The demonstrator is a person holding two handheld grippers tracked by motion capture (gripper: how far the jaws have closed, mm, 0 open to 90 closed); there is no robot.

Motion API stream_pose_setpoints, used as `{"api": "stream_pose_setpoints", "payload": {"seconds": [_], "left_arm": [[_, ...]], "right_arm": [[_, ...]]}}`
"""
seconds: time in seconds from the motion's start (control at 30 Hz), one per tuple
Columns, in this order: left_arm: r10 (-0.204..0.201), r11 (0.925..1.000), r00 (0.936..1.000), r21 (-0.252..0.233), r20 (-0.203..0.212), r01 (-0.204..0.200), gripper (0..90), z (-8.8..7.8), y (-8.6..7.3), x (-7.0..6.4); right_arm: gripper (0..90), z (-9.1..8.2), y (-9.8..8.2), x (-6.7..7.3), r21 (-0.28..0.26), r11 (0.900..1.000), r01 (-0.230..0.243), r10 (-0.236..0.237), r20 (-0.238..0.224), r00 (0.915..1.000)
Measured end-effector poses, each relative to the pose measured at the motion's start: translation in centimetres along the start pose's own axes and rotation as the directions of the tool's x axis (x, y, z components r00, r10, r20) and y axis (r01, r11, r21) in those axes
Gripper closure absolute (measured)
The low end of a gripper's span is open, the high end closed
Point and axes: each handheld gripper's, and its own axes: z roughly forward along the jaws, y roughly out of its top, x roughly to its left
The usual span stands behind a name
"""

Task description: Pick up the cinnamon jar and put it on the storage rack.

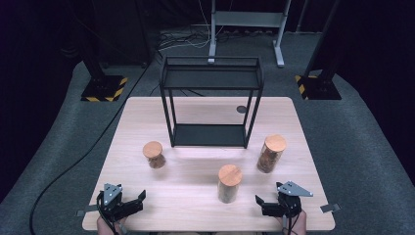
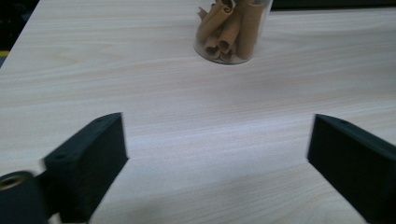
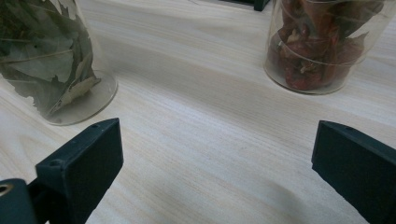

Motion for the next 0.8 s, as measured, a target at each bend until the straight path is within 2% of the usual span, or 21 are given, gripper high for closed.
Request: {"api": "stream_pose_setpoints", "payload": {"seconds": [0.13, 0.27, 0.53, 0.67, 0.8], "left_arm": [[0.003, 1.0000, 0.9989, 0.002, 0.048, -0.003, 4.4, 0.0, 0.0, 0.1], [0.033, 0.9993, 0.9970, 0.017, 0.070, -0.034, 1.3, 0.4, 0.3, 0.0], [0.073, 0.9972, 0.9946, 0.007, 0.073, -0.074, 0.2, 1.6, 1.2, -0.3], [0.076, 0.9971, 0.9942, -0.002, 0.076, -0.076, 0.2, 2.3, 1.8, -0.5], [0.096, 0.9954, 0.9934, -0.001, 0.064, -0.096, 0.2, 3.2, 2.5, -0.7]], "right_arm": [[1.2, 0.0, 0.0, -0.1, -0.001, 1.000, -0.007, 0.007, -0.005, 1.0000], [1.3, 0.0, 0.0, -0.1, 0.002, 1.000, -0.005, 0.006, -0.012, 0.9999], [1.3, 0.0, 0.0, -0.2, 0.001, 1.000, -0.013, 0.013, -0.029, 0.9995], [1.3, 0.0, 0.0, -0.2, 0.000, 1.000, -0.007, 0.007, -0.034, 0.9994], [1.2, 0.0, 0.0, -0.2, 0.002, 1.000, -0.010, 0.010, -0.030, 0.9995]]}}
